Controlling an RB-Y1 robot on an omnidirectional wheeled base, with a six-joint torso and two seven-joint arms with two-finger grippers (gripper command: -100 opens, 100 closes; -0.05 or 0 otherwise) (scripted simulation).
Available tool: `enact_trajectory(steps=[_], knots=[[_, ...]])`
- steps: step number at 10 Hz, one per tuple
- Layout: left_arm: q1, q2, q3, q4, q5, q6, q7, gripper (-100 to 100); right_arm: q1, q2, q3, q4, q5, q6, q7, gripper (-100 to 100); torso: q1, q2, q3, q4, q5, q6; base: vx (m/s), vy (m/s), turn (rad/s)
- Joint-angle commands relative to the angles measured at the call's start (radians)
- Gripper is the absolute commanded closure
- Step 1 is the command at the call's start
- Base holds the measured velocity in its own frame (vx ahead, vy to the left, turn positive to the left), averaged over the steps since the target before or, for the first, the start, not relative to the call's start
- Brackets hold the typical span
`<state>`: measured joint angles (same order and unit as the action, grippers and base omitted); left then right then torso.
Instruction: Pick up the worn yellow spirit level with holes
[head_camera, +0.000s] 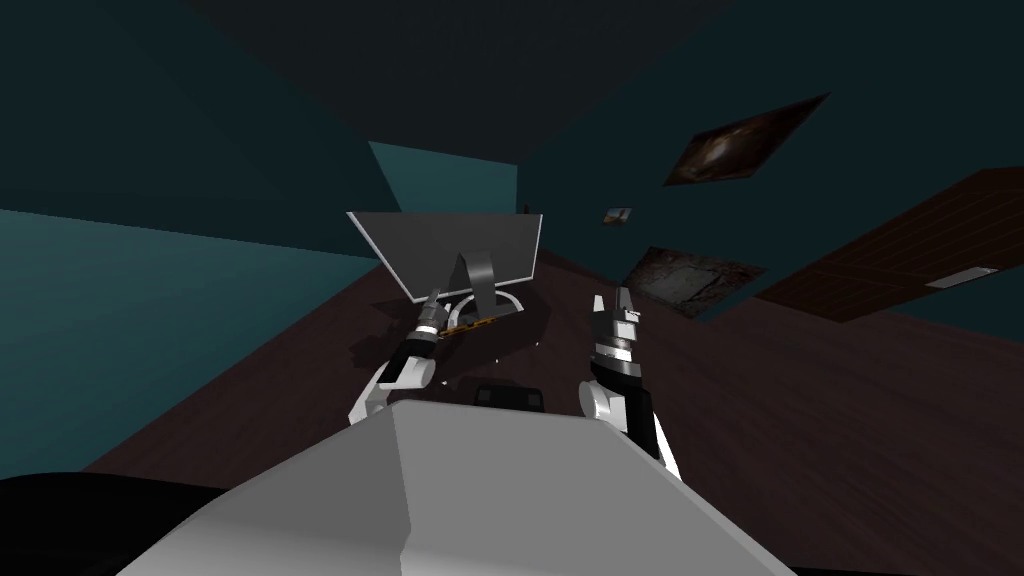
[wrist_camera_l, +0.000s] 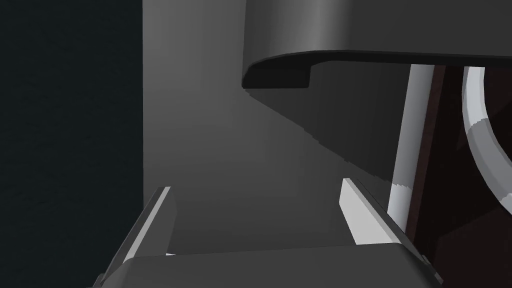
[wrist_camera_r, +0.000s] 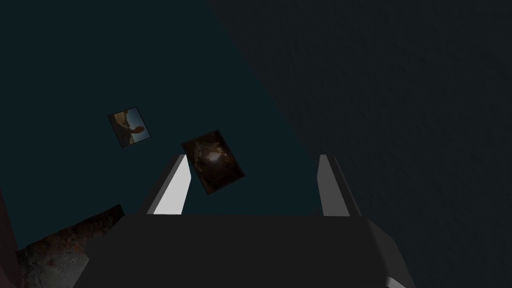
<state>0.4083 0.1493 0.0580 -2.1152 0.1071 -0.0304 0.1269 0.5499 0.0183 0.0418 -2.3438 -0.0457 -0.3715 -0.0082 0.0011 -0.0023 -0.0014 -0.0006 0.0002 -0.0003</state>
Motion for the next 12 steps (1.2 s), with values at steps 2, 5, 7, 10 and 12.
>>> enact_trajectory(steps=[2, 5, 7, 10, 12], knots=[[-0.014, 0.007, -0.001, 0.025, 0.015, 0.063, 0.011, -100, 0.000, 0.000, 0.000, 0.000, 0.000, 0.000, 0.000, 0, 0.000, 0.000, 0.000, 0.000, 0.000, 0.000, 0.024, 0.014, -0.034], [-0.048, 0.030, 0.004, 0.079, 0.047, 0.157, 0.034, -100, 0.000, 0.000, 0.000, 0.000, 0.000, 0.000, 0.000, 0, 0.000, 0.000, 0.000, 0.000, 0.000, 0.000, 0.028, 0.012, -0.048], [-0.066, 0.042, 0.006, 0.107, 0.064, 0.202, 0.046, -100, 0.000, 0.000, 0.000, 0.000, 0.000, 0.000, 0.000, 0, 0.000, 0.000, 0.000, 0.000, 0.000, 0.000, 0.026, 0.012, -0.042], [-0.084, 0.054, 0.009, 0.137, 0.081, 0.271, 0.058, -100, 0.000, 0.000, 0.000, 0.000, 0.000, 0.000, 0.000, 0, 0.000, 0.000, 0.000, 0.000, 0.000, 0.000, 0.028, 0.013, -0.039], [-0.103, 0.066, 0.012, 0.168, 0.099, 0.327, 0.071, -100, 0.000, 0.000, 0.000, 0.000, 0.000, 0.000, 0.000, 0, 0.000, 0.000, 0.000, 0.000, 0.000, 0.000, 0.025, 0.013, -0.046]])
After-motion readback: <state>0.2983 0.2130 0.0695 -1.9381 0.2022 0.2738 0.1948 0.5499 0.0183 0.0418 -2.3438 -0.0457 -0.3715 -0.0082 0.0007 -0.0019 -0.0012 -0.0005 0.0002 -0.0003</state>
